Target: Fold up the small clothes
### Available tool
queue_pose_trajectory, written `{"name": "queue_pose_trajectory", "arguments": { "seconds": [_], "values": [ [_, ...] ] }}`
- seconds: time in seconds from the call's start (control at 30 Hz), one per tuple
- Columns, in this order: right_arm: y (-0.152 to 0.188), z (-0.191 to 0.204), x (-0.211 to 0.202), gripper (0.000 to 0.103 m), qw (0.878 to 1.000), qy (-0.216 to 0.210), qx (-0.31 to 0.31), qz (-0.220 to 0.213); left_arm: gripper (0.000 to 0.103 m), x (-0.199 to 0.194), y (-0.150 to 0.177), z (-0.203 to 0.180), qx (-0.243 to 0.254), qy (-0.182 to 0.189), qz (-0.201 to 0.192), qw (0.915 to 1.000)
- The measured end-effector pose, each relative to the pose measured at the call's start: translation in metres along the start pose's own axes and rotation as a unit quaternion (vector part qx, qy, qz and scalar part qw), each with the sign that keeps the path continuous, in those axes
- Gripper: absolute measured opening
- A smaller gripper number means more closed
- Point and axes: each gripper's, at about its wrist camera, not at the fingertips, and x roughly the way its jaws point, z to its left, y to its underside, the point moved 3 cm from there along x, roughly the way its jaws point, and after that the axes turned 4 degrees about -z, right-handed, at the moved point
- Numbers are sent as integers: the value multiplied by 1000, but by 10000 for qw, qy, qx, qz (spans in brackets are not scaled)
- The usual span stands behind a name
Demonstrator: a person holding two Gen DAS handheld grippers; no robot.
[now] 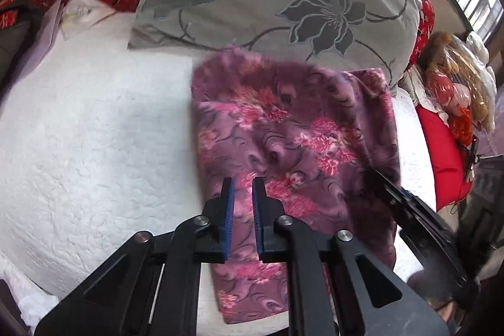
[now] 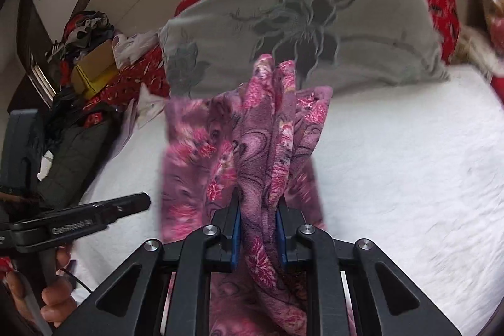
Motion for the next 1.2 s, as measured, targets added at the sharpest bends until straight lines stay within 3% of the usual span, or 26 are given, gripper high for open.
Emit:
{"name": "queue_pose_trajectory", "arguments": {
  "seconds": [0.1, 0.2, 0.3, 0.4, 0.43, 0.47, 0.57, 0.67, 0.73, 0.8, 0.87, 0.9, 0.97, 1.03, 1.1, 1.13, 1.17, 1.2],
  "values": [
    [7, -10, 16, 17, 9993, 191, 319, 97, 9, 21, 3, 24, -293, -124, 290, 9991],
    [10, -41, 35, 18, 9958, 531, 676, 309, 9, 41, 5, 48, -823, 132, 582, 9948],
    [11, -64, 49, 26, 9936, 341, 918, 562, 11, 61, 1, 55, -1100, 414, 730, 9904],
    [12, -77, 56, 48, 9910, 57, 1165, 659, 11, 80, 0, 50, -1223, 666, 830, 9868],
    [13, -81, 58, 61, 9897, 25, 1249, 695, 11, 84, 2, 49, -1222, 685, 836, 9866],
    [15, -86, 61, 65, 9886, 4, 1308, 744, 12, 88, 3, 48, -1238, 706, 820, 9864],
    [21, -94, 67, 66, 9869, -220, 1425, 729, 12, 89, 5, 49, -1407, 855, 725, 9837],
    [21, -96, 69, 67, 9848, -415, 1540, 680, 13, 83, 8, 61, -1785, 1095, 741, 9750],
    [19, -97, 68, 67, 9831, -476, 1620, 709, 22, 74, 13, 75, -2191, 1472, 619, 9625],
    [21, -97, 66, 67, 9810, -553, 1689, 778, 49, 68, 20, 83, -2577, 2022, 615, 9428],
    [23, -97, 63, 67, 9817, -557, 1644, 787, 54, 64, 23, 83, -2701, 2353, 634, 9315],
    [24, -96, 63, 67, 9818, -544, 1644, 779, 66, 63, 23, 80, -2657, 2422, 633, 9310],
    [26, -96, 61, 67, 9810, -521, 1697, 777, 84, 66, 25, 74, -2508, 2245, 644, 9394],
    [26, -94, 61, 67, 9811, -503, 1691, 792, 84, 80, 28, 64, -2381, 2225, 868, 9414],
    [26, -92, 61, 67, 9820, -494, 1642, 789, 84, 97, 32, 53, -2459, 2398, 1256, 9307],
    [26, -91, 62, 64, 9819, -509, 1643, 791, 84, 101, 31, 49, -2483, 2397, 1298, 9295],
    [27, -90, 62, 51, 9823, -468, 1631, 795, 82, 101, 29, 45, -2407, 2306, 1261, 9343],
    [26, -89, 62, 38, 9828, -479, 1592, 803, 69, 98, 25, 41, -2284, 2188, 1198, 9411]
  ]
}}
